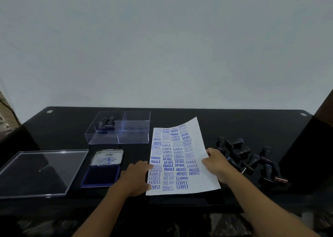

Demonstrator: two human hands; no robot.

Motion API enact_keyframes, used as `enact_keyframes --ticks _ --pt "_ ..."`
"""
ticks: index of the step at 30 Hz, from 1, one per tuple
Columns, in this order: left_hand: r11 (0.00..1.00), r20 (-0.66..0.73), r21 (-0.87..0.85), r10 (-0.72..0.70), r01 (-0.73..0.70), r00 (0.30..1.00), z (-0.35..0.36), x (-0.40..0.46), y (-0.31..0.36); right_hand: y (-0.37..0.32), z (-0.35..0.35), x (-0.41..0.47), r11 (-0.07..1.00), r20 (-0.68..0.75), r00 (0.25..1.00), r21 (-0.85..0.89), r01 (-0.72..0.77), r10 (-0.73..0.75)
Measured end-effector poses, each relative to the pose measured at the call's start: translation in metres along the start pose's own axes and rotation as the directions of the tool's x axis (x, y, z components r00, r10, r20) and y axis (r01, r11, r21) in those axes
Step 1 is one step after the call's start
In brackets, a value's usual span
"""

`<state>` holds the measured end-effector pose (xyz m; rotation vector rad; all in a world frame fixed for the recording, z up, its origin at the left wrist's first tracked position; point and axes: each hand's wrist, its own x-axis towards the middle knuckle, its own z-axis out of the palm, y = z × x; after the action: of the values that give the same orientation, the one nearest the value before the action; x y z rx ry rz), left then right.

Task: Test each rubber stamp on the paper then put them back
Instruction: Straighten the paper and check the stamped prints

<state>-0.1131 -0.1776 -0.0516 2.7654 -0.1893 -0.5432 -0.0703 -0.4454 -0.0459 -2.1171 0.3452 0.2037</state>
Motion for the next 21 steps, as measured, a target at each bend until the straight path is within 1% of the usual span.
enact_keyframes --ticks 2,4,5,8,9,10,11,13,14,15,17,19,21 --pt "0.999 0.002 -0.05 -0.007 0.008 1.0 -0.002 0.0 0.001 0.002 -0.001 -0.003 0.998 -0.005 0.998 0.006 0.067 -0.067" --pt "0.989 0.001 -0.147 -0.029 0.029 1.0 -0.005 0.003 0.002 0.005 -0.005 -0.009 0.987 -0.016 0.987 0.004 0.158 -0.158" --pt "0.977 -0.031 -0.208 -0.041 0.034 0.999 -0.007 0.006 0.004 0.005 -0.007 -0.012 0.978 -0.028 0.978 0.003 0.206 -0.206" --pt "0.911 -0.194 -0.411 -0.116 0.027 0.974 -0.012 0.012 0.016 0.006 -0.017 -0.02 0.944 -0.076 0.942 0.023 0.329 -0.326" --pt "0.877 -0.235 -0.481 -0.142 0.012 0.962 -0.014 0.013 0.023 0.005 -0.02 -0.023 0.932 -0.093 0.929 0.035 0.361 -0.357" --pt "0.827 -0.245 -0.563 -0.16 -0.006 0.956 -0.014 0.013 0.029 0.004 -0.023 -0.027 0.918 -0.103 0.916 0.047 0.394 -0.388" --pt "0.755 -0.234 -0.655 -0.17 -0.026 0.957 -0.014 0.014 0.036 0.002 -0.027 -0.031 0.906 -0.121 0.904 0.059 0.419 -0.411" --pt "0.561 -0.179 -0.825 -0.153 -0.064 0.972 -0.015 0.015 0.046 -0.002 -0.034 -0.038 0.886 -0.158 0.884 0.087 0.456 -0.44" --pt "0.482 -0.172 -0.872 -0.144 -0.083 0.975 -0.015 0.014 0.049 -0.004 -0.038 -0.04 0.88 -0.177 0.878 0.098 0.465 -0.445" --pt "0.425 -0.193 -0.898 -0.152 -0.112 0.969 -0.017 0.012 0.052 -0.007 -0.042 -0.043 0.873 -0.197 0.871 0.11 0.475 -0.449" --pt "0.357 -0.262 -0.917 -0.204 -0.178 0.943 -0.022 0.008 0.055 -0.011 -0.049 -0.046 0.861 -0.228 0.861 0.136 0.49 -0.454" --pt "0.338 -0.323 -0.911 -0.223 -0.238 0.92 -0.031 0.002 0.059 -0.018 -0.053 -0.049 0.847 -0.264 0.85 0.165 0.506 -0.456" --pt "0.331 -0.36 -0.901 -0.208 -0.281 0.91 -0.042 -0.004 0.061 -0.027 -0.054 -0.051 0.827 -0.289 0.837 0.196 0.526 -0.464"
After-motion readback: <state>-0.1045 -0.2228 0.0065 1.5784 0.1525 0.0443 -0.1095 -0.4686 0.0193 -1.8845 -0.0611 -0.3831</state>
